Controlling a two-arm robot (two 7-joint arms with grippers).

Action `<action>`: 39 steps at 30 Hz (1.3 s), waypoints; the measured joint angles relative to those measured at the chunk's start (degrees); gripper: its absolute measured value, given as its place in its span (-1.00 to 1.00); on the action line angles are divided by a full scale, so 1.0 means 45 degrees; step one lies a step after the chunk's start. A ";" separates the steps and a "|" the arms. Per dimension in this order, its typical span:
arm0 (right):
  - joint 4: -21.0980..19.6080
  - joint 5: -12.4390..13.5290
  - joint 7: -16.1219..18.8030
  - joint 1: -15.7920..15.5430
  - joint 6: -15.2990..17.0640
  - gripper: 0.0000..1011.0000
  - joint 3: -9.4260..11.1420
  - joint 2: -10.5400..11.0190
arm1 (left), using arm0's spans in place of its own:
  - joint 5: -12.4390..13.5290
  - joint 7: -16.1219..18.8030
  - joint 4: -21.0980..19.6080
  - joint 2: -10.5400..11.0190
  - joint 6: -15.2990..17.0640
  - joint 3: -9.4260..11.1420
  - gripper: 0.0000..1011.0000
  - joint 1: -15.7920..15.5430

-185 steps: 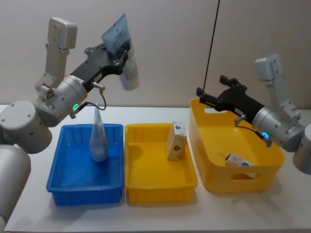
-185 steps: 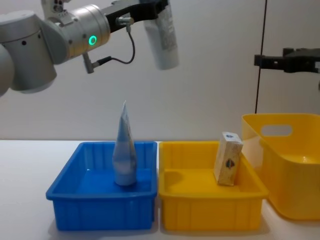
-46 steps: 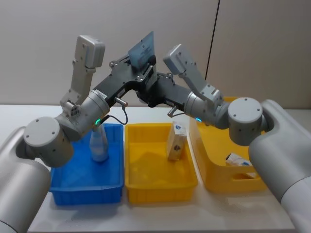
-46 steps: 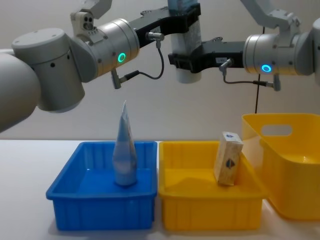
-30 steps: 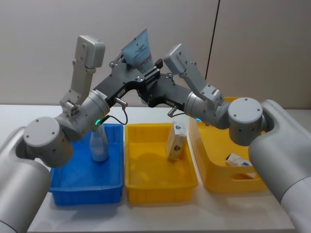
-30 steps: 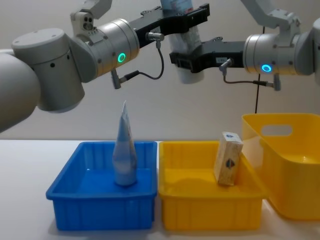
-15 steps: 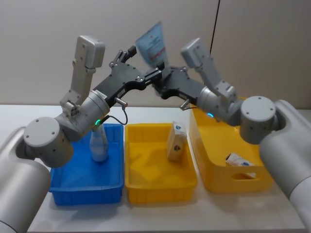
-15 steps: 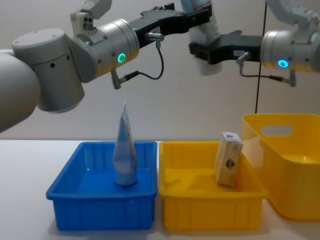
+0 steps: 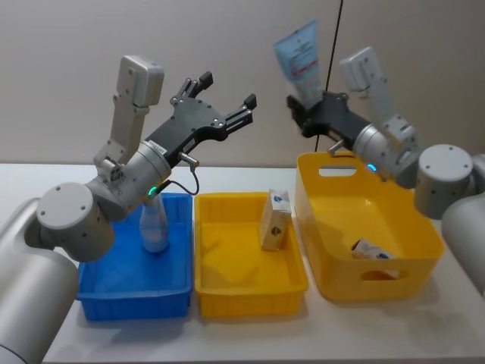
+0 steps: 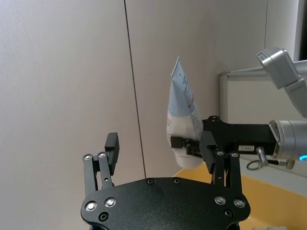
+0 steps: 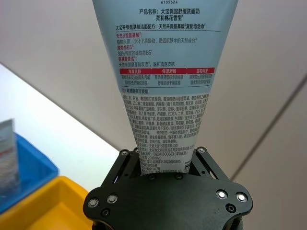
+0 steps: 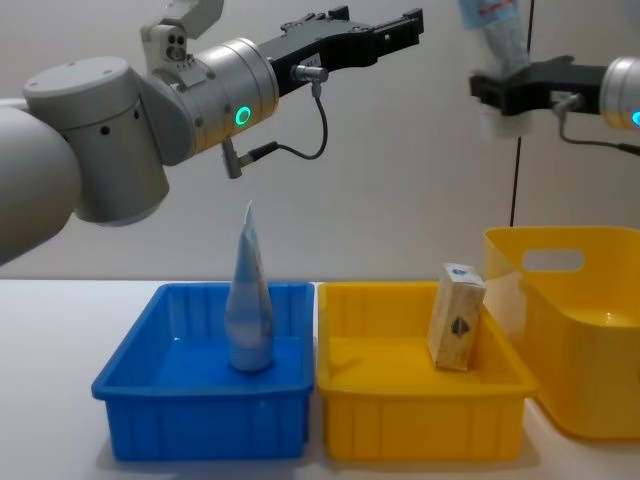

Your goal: Bimanual collaborative sorting of washing and personal care products

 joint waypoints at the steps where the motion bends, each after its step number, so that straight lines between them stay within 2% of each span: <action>1: 0.0338 -0.0013 -0.0054 0.0195 0.0024 -0.50 0.0051 0.0044 | 0.0000 0.0000 0.0000 0.0001 0.0000 0.0000 0.98 0.0000; 5: 0.1069 -0.0064 -0.0104 0.0616 0.0110 -0.50 0.0110 0.0077 | 0.0000 0.0000 0.0000 0.0000 0.0000 0.0000 0.98 0.0000; 11: 0.3303 -0.0154 -0.0112 0.1847 0.0143 -0.50 0.0010 -0.0042 | 0.0000 0.0000 -0.0001 -0.0001 0.0001 0.0002 0.98 0.0000; 17: 0.4651 -0.0148 -0.0078 0.2583 0.0059 -0.50 -0.0104 -0.0150 | 0.0000 -0.0001 -0.0001 -0.0001 0.0000 0.0001 0.98 -0.0001; 24: 0.5581 -0.0138 -0.0053 0.3089 0.0001 -0.50 -0.0188 -0.0225 | 0.0000 -0.0001 -0.0001 0.0000 -0.0001 0.0001 0.98 0.0000; 39: 0.6445 -0.0123 -0.0026 0.3563 -0.0055 -0.50 -0.0273 -0.0287 | 0.0000 -0.0001 -0.0001 0.0001 -0.0001 0.0000 0.98 0.0000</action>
